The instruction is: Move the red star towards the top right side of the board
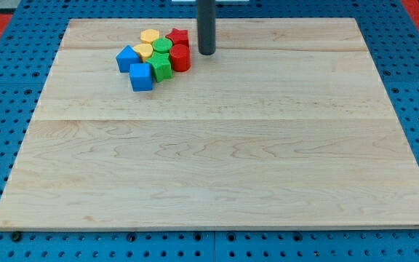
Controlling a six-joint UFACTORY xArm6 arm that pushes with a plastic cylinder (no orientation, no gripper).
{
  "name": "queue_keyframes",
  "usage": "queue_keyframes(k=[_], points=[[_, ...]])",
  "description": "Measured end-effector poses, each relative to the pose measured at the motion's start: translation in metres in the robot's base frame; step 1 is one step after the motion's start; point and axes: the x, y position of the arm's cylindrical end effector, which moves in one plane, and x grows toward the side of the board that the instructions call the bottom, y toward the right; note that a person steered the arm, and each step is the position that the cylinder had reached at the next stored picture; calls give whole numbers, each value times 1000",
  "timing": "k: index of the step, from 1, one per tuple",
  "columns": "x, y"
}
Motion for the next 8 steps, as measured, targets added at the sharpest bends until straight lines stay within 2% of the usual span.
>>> queue_keyframes(k=[7, 8], points=[[-5, -4], [-42, 15]])
